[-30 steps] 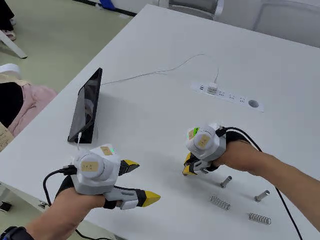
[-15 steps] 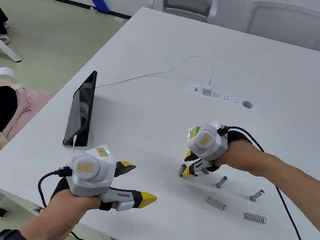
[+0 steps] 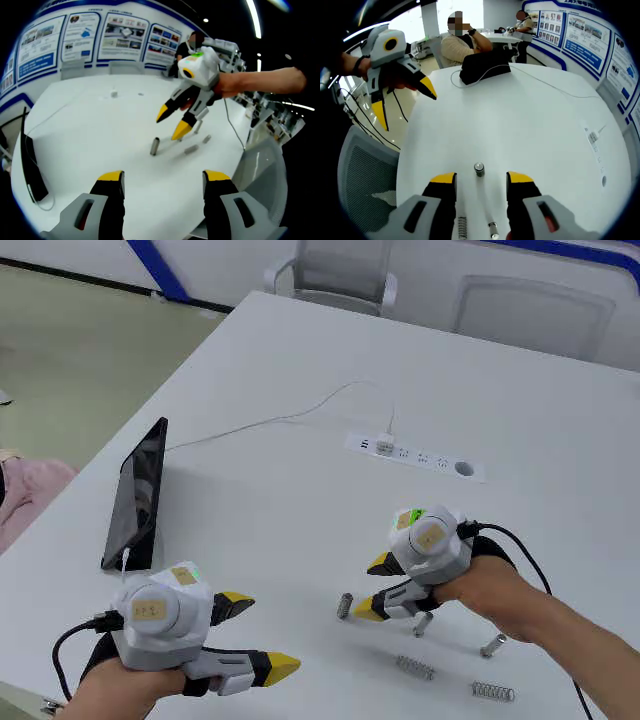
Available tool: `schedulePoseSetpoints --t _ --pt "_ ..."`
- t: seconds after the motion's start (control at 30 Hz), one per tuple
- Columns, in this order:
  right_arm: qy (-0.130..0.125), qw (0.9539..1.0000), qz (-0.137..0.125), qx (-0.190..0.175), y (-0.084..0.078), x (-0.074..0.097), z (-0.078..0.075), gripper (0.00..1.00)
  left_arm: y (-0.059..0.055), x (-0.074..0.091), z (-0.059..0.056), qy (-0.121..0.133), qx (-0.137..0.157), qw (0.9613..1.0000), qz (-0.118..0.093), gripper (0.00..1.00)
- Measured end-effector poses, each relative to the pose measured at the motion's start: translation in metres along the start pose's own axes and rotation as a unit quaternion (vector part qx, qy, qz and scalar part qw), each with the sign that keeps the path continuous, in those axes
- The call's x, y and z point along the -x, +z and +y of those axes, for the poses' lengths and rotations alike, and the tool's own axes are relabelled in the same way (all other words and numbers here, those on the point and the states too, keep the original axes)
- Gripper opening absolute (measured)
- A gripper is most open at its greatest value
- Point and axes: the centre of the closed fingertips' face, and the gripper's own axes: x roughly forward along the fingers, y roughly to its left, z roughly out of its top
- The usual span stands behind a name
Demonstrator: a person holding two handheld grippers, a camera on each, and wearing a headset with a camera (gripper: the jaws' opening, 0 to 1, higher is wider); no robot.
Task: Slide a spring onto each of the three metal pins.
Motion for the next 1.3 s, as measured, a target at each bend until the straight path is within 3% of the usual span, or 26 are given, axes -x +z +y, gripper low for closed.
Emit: schedulePoseSetpoints --t 0.17,0.6,0.73,0.87,1.1,1.3 --pt "-0.019 0.9988 -0.031 -0.031 0.002 0.011 0.001 0.45 0.002 0.001 -0.001 0.002 0.000 1.0000 -0.001 0.65" --pt "-0.045 0.9935 -0.064 -0.083 -0.011 0.030 0.013 0.59 0.010 0.001 -0.001 0.006 0.001 1.0000 -0.004 0.66" --pt "-0.057 0.9900 -0.077 -0.104 -0.019 0.037 0.015 0.64 0.010 -0.002 -0.003 0.005 0.000 1.0000 -0.002 0.67" --pt "-0.064 0.9886 -0.073 -0.116 -0.033 0.042 0.018 0.65 0.012 -0.004 -0.004 0.004 0.001 1.0000 -0.003 0.67" --pt "-0.079 0.9797 -0.093 -0.159 -0.051 0.050 0.020 0.69 0.014 -0.011 -0.006 0.000 0.000 1.0000 0.001 0.68" --pt "-0.087 0.9751 -0.101 -0.178 -0.066 0.052 0.026 0.71 0.017 -0.016 -0.007 -0.003 -0.002 1.0000 0.002 0.69"
